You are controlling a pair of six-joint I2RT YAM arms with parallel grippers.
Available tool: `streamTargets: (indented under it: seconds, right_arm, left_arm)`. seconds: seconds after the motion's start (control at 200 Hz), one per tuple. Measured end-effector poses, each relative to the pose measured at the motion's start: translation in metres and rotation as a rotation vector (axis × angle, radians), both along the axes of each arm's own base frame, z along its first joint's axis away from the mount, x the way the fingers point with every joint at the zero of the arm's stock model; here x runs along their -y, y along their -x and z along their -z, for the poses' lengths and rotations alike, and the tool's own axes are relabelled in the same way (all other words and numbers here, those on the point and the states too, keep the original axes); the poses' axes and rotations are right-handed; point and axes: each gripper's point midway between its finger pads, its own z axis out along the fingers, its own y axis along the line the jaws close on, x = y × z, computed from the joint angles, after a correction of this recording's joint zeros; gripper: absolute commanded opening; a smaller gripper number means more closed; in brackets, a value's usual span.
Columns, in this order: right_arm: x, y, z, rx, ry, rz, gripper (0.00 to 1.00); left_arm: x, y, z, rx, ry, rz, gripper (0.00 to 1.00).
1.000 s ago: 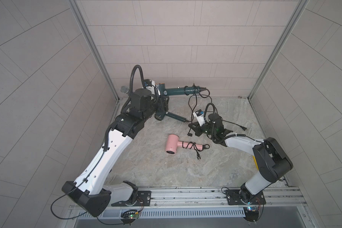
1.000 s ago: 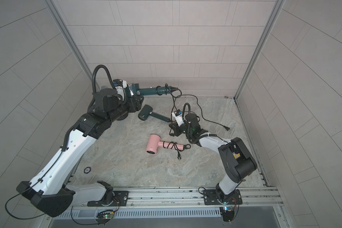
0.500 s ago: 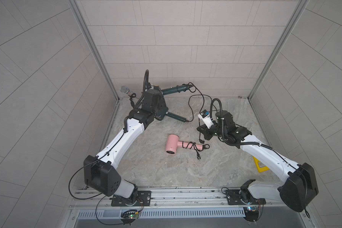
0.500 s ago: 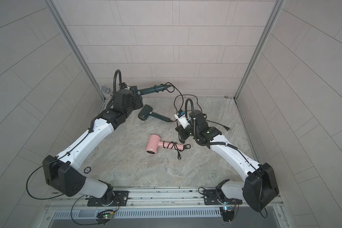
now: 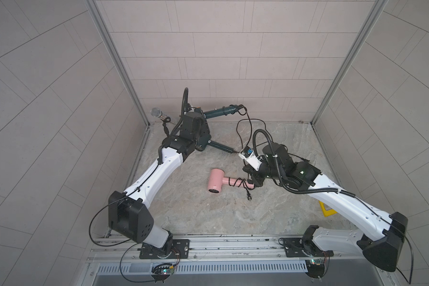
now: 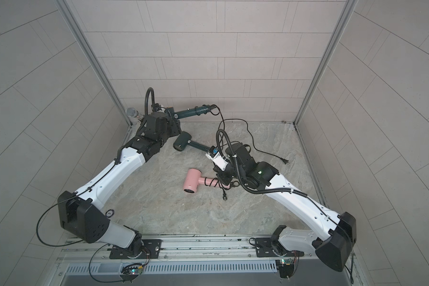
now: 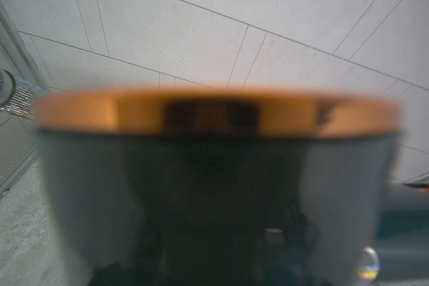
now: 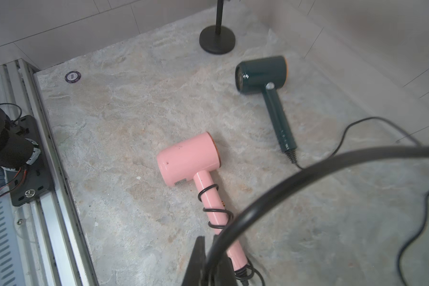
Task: Wrap the cord around the hair dryer
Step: Wrap the power cord around the hair dryer.
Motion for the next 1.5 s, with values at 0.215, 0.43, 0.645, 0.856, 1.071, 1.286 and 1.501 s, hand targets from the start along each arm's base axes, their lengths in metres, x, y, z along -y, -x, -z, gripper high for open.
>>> streamTargets:
  seconds: [0.215,0.43,0.645,0.856,1.071,1.286,1.501]
  right_arm:
    - [0.031,-0.030,-0.086,0.292,0.105,0.141,0.00]
    - [0.052,-0.061,-0.148,0.482,0.210,0.248,0.00]
    - [0.051,-0.081,-0.172,0.555,0.268,0.250,0.00]
    - [0.059,-0.124,-0.164,0.532,0.316,0.291,0.00]
    - [0.070,-0.172,-0.157,0.482,0.300,0.338,0.00]
    - [0.099,-0.223,-0.130,0.374,0.259,0.414,0.00]
    - [0.151,-0.260,-0.057,0.187,0.248,0.529,0.00]
  left_arm:
    - [0.024,0.004,0.047,-0.138,-0.001,0.132,0.00]
    - [0.033,0.028,0.089,-0.282,-0.042,0.246,0.00]
    - [0.042,0.049,0.114,-0.383,-0.097,0.354,0.00]
    - [0.074,0.077,0.139,-0.480,-0.138,0.551,0.00]
    - [0.099,0.104,0.146,-0.527,-0.130,0.724,0.00]
    - [0.146,0.150,0.152,-0.590,-0.053,0.986,0.00]
    - [0.171,0.171,0.104,-0.430,0.262,1.130,0.00]
